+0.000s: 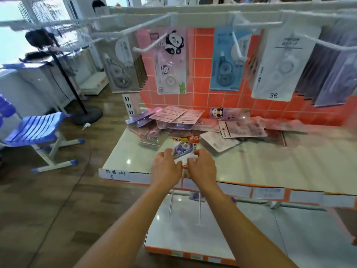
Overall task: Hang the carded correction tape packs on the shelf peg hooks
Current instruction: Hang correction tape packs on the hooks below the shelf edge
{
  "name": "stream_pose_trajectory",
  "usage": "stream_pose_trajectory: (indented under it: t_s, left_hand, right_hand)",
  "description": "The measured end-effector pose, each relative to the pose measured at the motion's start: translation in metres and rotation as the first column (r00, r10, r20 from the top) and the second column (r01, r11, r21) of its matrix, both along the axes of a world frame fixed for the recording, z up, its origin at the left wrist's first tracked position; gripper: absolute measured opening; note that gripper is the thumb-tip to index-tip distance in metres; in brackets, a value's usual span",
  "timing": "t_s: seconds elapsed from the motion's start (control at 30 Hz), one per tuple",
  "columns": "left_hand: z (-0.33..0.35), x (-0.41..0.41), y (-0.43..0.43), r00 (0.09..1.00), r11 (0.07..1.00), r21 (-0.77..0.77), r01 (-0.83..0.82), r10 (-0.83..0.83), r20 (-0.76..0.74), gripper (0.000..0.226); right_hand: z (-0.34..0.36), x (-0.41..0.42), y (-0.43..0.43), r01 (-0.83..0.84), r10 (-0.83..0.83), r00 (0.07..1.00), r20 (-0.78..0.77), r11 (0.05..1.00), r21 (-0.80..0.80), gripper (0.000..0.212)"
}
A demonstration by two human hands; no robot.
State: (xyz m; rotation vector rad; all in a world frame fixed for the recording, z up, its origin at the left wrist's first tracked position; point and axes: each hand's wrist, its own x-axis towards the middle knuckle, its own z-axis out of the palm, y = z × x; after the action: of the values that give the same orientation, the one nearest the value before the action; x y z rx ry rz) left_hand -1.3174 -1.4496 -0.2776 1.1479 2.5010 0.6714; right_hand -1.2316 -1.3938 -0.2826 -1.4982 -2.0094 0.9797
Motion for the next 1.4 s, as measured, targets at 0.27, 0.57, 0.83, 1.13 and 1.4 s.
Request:
stream_pose_trajectory:
  t_s: [0.27,0.57,0.83,1.13,1.4]
  left_hand:
    - [0.006,-0.017,0.034,0.981,0.980,-0.124,-0.157,0.169,0.093,0.053]
    - [0.006,-0.016,0.029,0.618,0.963,0.013,-0.268,0.161,0.769,0.023]
    - [0.021,-0.006,0.002,0.372,0.937,0.098,-0.336,0.036,0.927,0.021]
    - [0.026,-0.004,-0.044,0.419,0.981,0.132,-0.141,-0.062,0.906,0.017]
    - [0.015,-0.005,-0.085,0.471,0.990,0.137,0.032,-0.136,0.872,0.023]
  right_hand:
    - [-0.010,-0.007,0.030,0.131,-0.171,0.974,-0.147,0.960,-0.247,0.034]
    - [-0.008,-0.001,0.027,0.137,-0.322,0.886,-0.333,0.869,-0.476,0.039]
    - [-0.001,0.018,0.004,0.063,-0.308,0.849,-0.428,0.865,-0.497,0.036]
    - [0.020,0.040,-0.037,0.093,-0.337,0.802,-0.494,0.886,-0.454,0.025]
    - [0.023,0.046,-0.075,0.119,-0.347,0.778,-0.524,0.900,-0.419,0.011]
